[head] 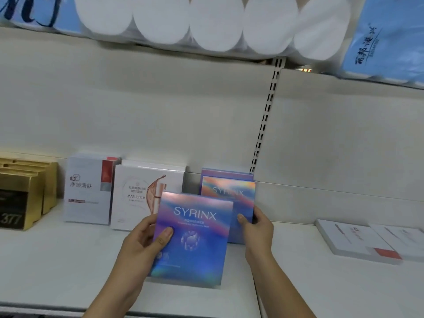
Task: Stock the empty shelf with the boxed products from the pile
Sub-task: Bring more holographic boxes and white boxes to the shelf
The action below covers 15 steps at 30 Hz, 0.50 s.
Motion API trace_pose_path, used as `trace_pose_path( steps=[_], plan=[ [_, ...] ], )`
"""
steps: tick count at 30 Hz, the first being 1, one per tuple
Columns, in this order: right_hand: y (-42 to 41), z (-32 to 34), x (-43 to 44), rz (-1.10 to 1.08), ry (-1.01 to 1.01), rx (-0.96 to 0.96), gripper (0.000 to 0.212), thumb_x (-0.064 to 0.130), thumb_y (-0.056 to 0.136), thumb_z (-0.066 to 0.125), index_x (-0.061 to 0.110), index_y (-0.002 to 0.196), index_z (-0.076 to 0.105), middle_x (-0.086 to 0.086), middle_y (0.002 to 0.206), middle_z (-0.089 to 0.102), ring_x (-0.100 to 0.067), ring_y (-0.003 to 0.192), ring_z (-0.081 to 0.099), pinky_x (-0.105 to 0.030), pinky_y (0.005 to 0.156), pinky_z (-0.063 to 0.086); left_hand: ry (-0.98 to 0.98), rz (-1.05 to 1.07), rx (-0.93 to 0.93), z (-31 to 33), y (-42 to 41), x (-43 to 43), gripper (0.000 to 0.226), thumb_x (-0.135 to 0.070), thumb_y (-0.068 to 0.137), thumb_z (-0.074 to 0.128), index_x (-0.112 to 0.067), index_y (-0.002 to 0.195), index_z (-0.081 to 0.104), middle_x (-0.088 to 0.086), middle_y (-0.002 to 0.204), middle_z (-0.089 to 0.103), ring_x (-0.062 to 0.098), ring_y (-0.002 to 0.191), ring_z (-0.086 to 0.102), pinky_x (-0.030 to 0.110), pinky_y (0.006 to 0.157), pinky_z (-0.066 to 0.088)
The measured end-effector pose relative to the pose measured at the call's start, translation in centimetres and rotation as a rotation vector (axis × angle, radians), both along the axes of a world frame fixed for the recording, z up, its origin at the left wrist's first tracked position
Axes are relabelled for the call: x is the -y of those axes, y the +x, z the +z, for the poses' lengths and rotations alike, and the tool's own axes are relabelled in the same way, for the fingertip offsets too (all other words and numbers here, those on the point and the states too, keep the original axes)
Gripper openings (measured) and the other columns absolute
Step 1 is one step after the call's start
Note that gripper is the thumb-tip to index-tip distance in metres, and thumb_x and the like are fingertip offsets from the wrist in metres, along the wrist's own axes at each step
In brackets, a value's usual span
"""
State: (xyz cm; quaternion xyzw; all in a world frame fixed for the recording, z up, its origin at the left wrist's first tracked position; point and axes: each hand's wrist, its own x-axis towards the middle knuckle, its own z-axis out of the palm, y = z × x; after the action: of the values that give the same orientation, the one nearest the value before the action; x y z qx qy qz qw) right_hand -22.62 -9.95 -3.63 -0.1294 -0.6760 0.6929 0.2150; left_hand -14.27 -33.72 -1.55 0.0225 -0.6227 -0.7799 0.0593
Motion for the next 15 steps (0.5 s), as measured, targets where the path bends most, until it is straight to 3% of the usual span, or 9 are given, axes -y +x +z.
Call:
trace_pose_path(
  steps=[3,7,9,12,15],
  plan=[
    [0.2,-0.1,0.1,-0.002,-0.006,-0.014,0.032,-0.002,0.091,0.066,0.021,0.112,0.073,0.013,0.097,0.076,0.0,0.083,0.07,-0.016,0.066,0.055,0.03,0.018,-0.038,-0.1,0.2,-0.8,0.024,-0.015,0.09,0.069,-0.02,0.114,0.066,0.0,0.1,0.078,0.018,0.089,0.077,0.026,0.061,0.061],
    [0.2,-0.7,-0.2,0.065,-0.002,-0.017,0.036,0.002,0.091,0.067,0.024,0.12,0.07,0.008,0.107,0.077,-0.014,0.1,0.073,-0.042,0.088,0.061,0.045,0.006,-0.066,-0.2,-0.3,-2.5,0.024,-0.01,0.092,0.068,-0.018,0.114,0.067,0.001,0.103,0.078,0.019,0.093,0.076,0.026,0.066,0.061],
    [0.4,-0.6,-0.6,0.098,-0.041,-0.017,0.032,0.004,0.094,0.063,0.024,0.119,0.071,0.006,0.11,0.077,-0.018,0.103,0.073,-0.045,0.091,0.06,0.034,-0.005,-0.083,-0.3,-1.2,-3.7,0.023,-0.009,0.092,0.068,-0.016,0.114,0.066,0.003,0.102,0.078,0.021,0.093,0.076,0.031,0.072,0.063],
    [1.0,-0.1,-2.0,0.082,-0.244,-0.045,0.019,0.014,0.101,0.058,0.021,0.111,0.071,0.005,0.111,0.075,-0.011,0.103,0.07,-0.028,0.086,0.058,0.005,-0.016,-0.077,-0.6,-3.1,-5.7,0.023,-0.015,0.092,0.07,-0.017,0.114,0.064,0.003,0.103,0.078,0.02,0.095,0.075,0.031,0.074,0.062],
    [2.0,0.1,-3.2,0.116,-0.303,-0.072,0.022,0.024,0.102,0.058,0.022,0.121,0.066,0.004,0.127,0.068,-0.009,0.115,0.063,-0.025,0.096,0.048,-0.048,0.082,-0.101,-1.1,-5.2,-7.8,0.021,-0.013,0.094,0.07,-0.02,0.113,0.066,-0.002,0.104,0.076,0.009,0.091,0.073,0.019,0.067,0.056]
  ],
)
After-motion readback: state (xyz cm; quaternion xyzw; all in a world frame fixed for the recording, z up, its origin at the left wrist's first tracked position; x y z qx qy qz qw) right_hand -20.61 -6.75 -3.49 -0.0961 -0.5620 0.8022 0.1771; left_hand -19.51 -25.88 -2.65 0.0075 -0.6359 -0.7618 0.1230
